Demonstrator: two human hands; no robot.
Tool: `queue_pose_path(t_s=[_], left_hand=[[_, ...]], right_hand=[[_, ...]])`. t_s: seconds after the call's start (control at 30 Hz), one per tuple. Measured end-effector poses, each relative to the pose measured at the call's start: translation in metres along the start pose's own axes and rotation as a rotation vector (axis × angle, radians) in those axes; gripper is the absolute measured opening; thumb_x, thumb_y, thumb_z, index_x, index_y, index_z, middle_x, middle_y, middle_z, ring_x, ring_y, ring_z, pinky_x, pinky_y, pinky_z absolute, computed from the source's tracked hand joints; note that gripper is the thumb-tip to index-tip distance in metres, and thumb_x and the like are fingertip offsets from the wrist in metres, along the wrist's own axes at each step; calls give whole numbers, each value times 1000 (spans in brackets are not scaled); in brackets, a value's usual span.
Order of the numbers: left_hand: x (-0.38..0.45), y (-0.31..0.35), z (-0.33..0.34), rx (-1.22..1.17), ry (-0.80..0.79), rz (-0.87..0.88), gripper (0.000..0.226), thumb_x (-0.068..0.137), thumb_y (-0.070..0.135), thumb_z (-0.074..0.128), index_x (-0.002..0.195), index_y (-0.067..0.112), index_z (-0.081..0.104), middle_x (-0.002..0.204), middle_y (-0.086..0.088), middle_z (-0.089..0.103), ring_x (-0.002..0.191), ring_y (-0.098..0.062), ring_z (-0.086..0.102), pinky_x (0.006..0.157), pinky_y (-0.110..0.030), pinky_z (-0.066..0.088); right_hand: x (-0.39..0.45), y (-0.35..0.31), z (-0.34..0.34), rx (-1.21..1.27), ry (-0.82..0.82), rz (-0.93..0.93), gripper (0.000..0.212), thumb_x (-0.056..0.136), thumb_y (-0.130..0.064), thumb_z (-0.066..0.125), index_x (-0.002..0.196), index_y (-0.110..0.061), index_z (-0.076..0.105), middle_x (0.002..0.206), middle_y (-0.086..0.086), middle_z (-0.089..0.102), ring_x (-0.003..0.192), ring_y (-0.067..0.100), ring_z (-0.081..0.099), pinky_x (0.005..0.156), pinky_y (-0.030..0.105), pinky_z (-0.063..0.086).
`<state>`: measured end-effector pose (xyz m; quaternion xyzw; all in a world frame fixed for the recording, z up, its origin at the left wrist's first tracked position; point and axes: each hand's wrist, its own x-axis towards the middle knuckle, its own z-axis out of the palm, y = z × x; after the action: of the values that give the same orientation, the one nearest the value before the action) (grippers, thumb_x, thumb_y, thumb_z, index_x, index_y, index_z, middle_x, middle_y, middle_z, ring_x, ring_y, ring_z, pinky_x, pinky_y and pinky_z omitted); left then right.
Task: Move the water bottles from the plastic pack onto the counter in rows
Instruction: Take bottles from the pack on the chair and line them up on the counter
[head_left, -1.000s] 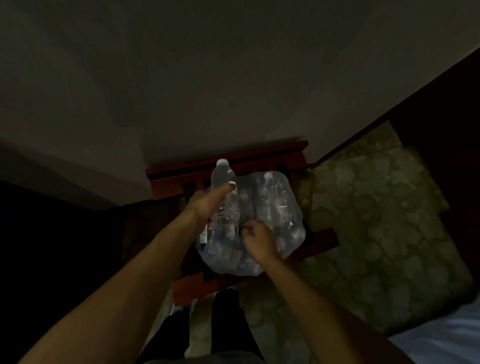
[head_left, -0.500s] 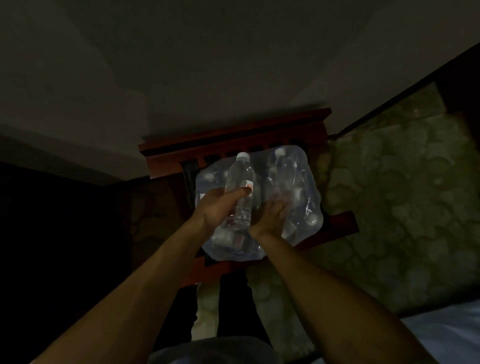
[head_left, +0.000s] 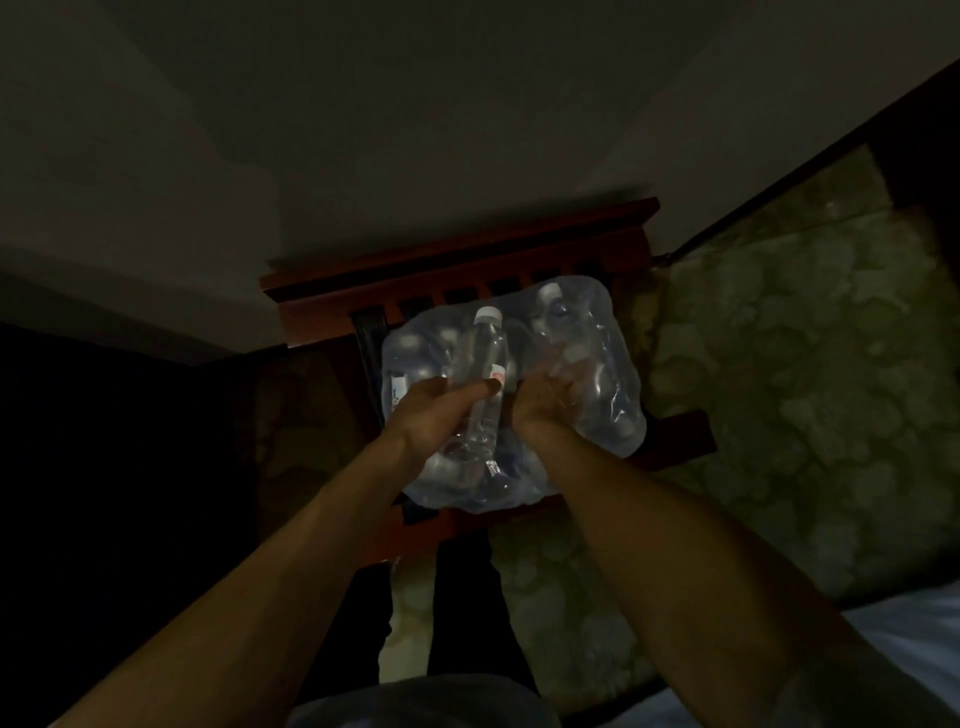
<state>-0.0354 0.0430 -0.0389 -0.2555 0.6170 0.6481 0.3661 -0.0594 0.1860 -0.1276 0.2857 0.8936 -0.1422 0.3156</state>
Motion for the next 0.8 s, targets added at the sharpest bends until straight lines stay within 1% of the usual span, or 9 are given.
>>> queue_pose_path(t_s=[0.07,0.2,0.37,0.43,0.53,0.6,0.7,0.77,0.8], left_hand=[[2,-2,0,-2,-13,1,28,86,43,71,95,16,70,72,7,74,63,-4,71,54,-18,52],[7,-4,0,28,-31,22,31,86,45,70,97,16,71,78,5,74,68,-7,70,62,-23,51],[10,-4,2,2,-37,12,37,86,43,71,98,8,74,79,-2,75,74,-15,71,67,-28,55],[11,-6,2,10,-52,6,30,86,43,70,91,13,73,75,1,74,70,-11,71,65,-27,54],[12,-9,3,25,-45,0,24,86,43,70,84,20,70,62,10,71,55,0,67,54,-20,49],[11,-9,5,12,-37,-8,26,86,43,70,89,18,71,65,9,72,60,-3,68,59,-22,50],[4,-2,8,-1,-22,-29,36,85,46,70,99,13,72,78,4,75,74,-11,70,66,-26,51],[0,4,12,-25,1,-67,44,85,48,70,109,12,72,94,-2,77,89,-18,72,72,-30,53],[-3,8,14,-29,18,-91,47,84,50,70,113,13,71,101,-4,76,95,-21,71,74,-32,55]], right_hand=[[4,-1,-4,10,-4,60,88,93,-40,55,154,-15,-3,159,24,8,142,43,23,109,55,29],[11,-1,-8,-33,-46,103,57,99,-39,44,145,-8,35,148,19,38,132,33,40,106,44,35],[7,17,-18,-164,-114,44,52,99,-42,43,136,-7,48,140,17,50,127,32,48,104,40,39],[6,25,-16,-157,-103,2,50,100,-35,45,139,-3,44,142,19,47,131,33,45,107,41,35],[0,28,-18,-106,-9,-35,68,98,-35,50,149,0,22,148,22,37,134,33,41,109,39,34],[-3,23,-22,-82,23,-39,70,99,-36,48,151,0,17,150,22,36,135,34,40,109,41,34],[-11,17,-31,-80,-7,-53,52,102,-34,41,142,-2,39,137,18,52,122,29,53,93,36,43],[-20,14,-41,-44,-101,-99,41,101,-33,42,125,-2,56,122,13,63,101,24,60,75,31,43],[-25,14,-46,9,-145,-114,38,100,-34,45,117,-4,59,116,12,65,93,24,60,72,30,43]])
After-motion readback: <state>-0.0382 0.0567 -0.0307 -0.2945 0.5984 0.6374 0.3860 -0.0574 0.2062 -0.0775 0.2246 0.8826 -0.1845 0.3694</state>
